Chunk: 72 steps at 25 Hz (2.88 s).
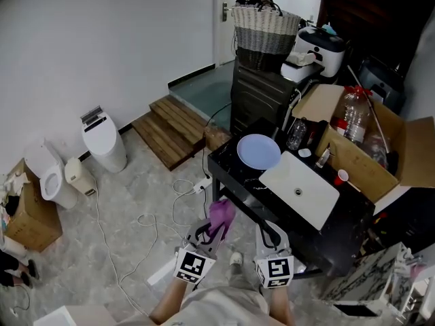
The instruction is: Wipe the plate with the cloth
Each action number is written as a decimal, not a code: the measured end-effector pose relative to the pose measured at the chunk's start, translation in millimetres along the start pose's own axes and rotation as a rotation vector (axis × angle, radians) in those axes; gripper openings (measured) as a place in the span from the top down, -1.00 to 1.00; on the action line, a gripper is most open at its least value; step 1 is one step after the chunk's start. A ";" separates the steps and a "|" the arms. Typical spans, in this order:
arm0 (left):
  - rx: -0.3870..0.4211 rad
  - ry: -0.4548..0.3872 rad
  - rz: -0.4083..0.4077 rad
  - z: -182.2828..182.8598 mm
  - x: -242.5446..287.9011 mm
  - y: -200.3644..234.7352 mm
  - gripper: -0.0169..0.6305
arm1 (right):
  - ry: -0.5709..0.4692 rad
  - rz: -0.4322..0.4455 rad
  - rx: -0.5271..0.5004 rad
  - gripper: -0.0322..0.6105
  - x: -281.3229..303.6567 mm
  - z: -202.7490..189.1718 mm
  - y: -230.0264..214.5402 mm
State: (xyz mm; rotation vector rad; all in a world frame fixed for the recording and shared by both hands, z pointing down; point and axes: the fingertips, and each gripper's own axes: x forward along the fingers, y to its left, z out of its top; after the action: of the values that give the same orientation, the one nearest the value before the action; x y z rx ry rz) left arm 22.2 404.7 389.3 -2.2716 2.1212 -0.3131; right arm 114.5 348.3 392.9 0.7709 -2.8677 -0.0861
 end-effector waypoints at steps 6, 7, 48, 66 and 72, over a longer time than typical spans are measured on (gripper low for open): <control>-0.002 0.012 0.022 3.3 46.3 20.7 0.76 | -0.003 0.029 0.005 0.78 43.0 5.6 -31.8; -0.004 0.015 0.024 4.1 54.9 24.0 0.76 | -0.003 0.034 0.005 0.78 50.0 6.6 -38.1; -0.028 0.105 0.108 13.2 298.9 80.3 0.76 | 0.047 0.097 0.072 0.78 212.4 -18.8 -238.8; -0.029 0.124 -0.066 -16.7 376.0 145.9 0.76 | 0.128 -0.048 0.114 0.78 290.8 -38.0 -261.1; -0.022 0.131 -0.180 -34.0 403.6 155.6 0.76 | 0.189 -0.139 0.133 0.78 305.3 -55.7 -271.5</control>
State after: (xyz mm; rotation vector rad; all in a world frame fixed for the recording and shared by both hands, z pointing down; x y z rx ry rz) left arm -113.2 -2.6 453.3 -2.5267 1.9869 -0.4570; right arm -1.9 -40.4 466.2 0.9484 -2.6597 0.1534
